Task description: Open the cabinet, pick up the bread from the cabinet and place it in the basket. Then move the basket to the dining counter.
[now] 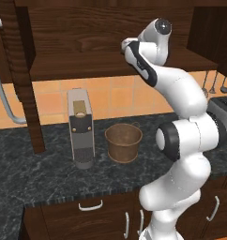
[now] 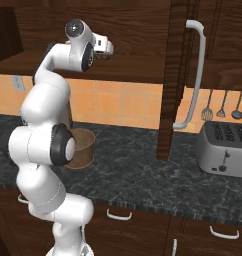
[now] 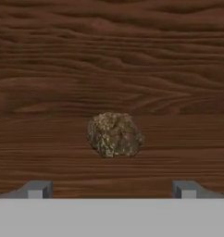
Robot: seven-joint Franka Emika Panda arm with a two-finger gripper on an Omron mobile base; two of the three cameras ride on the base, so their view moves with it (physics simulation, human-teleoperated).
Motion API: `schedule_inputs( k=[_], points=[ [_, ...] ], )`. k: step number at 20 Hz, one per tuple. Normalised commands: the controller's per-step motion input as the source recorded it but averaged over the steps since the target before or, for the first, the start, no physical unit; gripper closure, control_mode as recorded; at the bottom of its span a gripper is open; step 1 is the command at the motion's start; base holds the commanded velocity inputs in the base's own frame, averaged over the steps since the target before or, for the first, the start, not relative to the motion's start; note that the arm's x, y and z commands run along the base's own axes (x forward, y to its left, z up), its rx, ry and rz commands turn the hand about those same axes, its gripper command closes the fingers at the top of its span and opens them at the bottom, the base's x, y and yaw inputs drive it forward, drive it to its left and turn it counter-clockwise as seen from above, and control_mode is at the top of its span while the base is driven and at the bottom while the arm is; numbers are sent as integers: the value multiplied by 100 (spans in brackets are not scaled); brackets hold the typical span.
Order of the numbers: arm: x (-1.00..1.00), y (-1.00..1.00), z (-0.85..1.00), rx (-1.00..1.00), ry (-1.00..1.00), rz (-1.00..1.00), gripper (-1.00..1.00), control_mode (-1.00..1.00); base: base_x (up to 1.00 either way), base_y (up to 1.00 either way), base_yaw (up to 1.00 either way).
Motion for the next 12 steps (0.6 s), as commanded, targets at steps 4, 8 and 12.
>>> schedule_inputs(
  k=[4, 8, 12],
  points=[
    [45, 0, -14, 0, 0, 2, -100, -100, 0, 0, 0],
    [52, 0, -8, 0, 2, 0, -100, -100, 0, 0, 0],
    [58, 0, -4, 0, 2, 0, -100, -100, 0, 0, 0]
  ],
)
